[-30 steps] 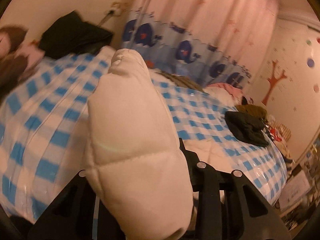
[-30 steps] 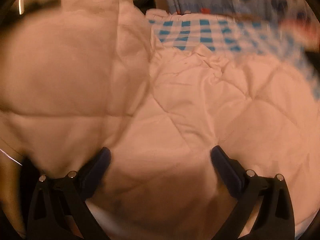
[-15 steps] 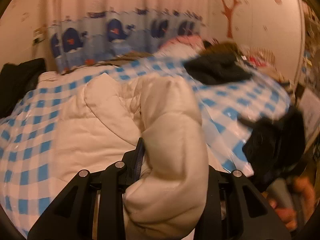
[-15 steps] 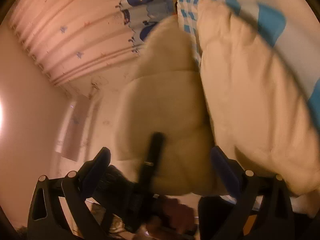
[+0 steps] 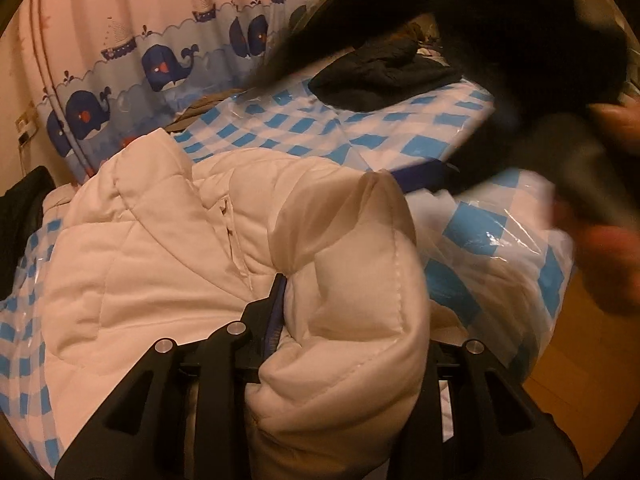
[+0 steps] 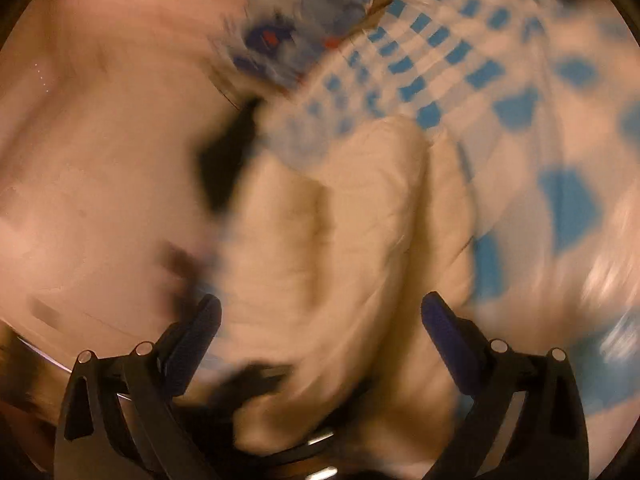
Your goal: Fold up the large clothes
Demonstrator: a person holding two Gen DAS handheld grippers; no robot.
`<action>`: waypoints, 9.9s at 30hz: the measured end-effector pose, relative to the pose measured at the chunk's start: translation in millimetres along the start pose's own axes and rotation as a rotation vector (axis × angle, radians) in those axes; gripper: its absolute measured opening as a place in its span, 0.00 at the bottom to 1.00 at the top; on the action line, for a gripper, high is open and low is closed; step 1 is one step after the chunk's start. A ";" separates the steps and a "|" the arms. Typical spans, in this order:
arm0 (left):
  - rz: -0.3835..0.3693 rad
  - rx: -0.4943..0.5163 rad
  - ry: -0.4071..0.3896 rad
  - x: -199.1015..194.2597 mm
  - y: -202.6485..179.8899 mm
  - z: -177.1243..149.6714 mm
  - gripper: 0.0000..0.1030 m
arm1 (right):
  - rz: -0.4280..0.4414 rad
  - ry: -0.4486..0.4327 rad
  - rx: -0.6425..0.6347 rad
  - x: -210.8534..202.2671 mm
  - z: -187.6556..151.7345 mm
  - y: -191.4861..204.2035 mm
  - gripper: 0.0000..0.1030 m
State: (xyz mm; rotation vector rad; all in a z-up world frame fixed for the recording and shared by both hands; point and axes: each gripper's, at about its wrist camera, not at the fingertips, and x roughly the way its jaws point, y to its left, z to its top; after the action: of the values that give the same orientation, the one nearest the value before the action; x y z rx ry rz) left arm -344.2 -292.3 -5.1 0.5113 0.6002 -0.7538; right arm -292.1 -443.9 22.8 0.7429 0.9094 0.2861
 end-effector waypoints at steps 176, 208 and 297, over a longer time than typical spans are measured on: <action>-0.097 -0.306 0.113 -15.2 144.9 -34.5 0.92 | -0.467 0.008 -0.065 34.8 -6.4 -33.0 0.94; -0.200 -0.318 0.041 -15.5 166.0 -30.8 0.81 | -0.347 -0.082 0.053 59.6 -22.6 -34.1 0.95; 0.362 -0.559 0.084 -133.3 371.0 -156.3 0.92 | -0.361 -0.075 -0.463 234.1 -86.7 276.1 0.93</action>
State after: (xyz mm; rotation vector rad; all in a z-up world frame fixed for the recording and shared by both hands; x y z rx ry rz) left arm -191.7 99.6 49.2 0.1249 0.7382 -0.2015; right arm -199.8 -83.5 36.6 0.1553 0.8467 0.1386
